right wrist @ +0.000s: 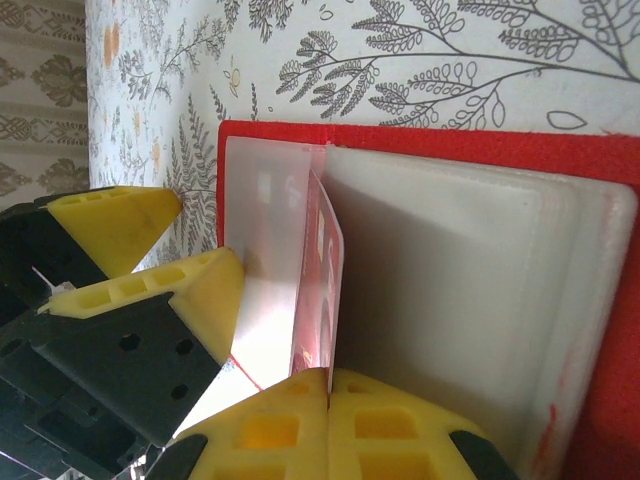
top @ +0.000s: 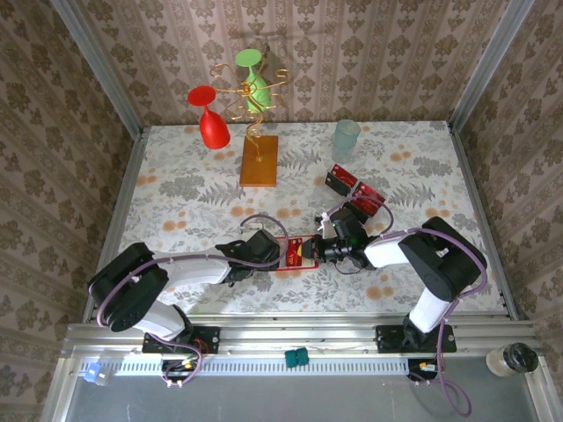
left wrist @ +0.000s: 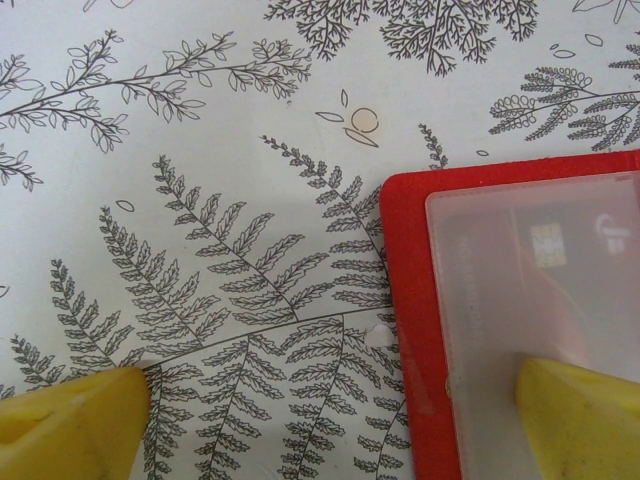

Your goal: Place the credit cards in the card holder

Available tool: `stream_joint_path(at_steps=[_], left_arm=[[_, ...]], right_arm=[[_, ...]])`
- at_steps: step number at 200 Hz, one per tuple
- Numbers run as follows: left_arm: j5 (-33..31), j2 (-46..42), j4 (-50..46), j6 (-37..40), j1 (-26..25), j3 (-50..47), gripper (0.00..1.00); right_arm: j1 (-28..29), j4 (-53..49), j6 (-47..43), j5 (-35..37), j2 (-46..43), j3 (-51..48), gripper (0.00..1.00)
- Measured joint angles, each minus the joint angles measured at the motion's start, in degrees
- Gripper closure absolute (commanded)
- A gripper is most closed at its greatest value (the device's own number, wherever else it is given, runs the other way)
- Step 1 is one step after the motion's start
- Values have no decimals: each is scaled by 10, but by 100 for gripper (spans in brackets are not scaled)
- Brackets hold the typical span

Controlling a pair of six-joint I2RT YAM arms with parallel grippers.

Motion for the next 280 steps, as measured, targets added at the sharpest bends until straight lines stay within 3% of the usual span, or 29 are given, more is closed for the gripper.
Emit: stream_joint_path(at_steps=[280], left_arm=[[-4, 0, 0, -2, -3, 0, 5]], right_arm=[[0, -80, -12, -7, 3, 36, 100]])
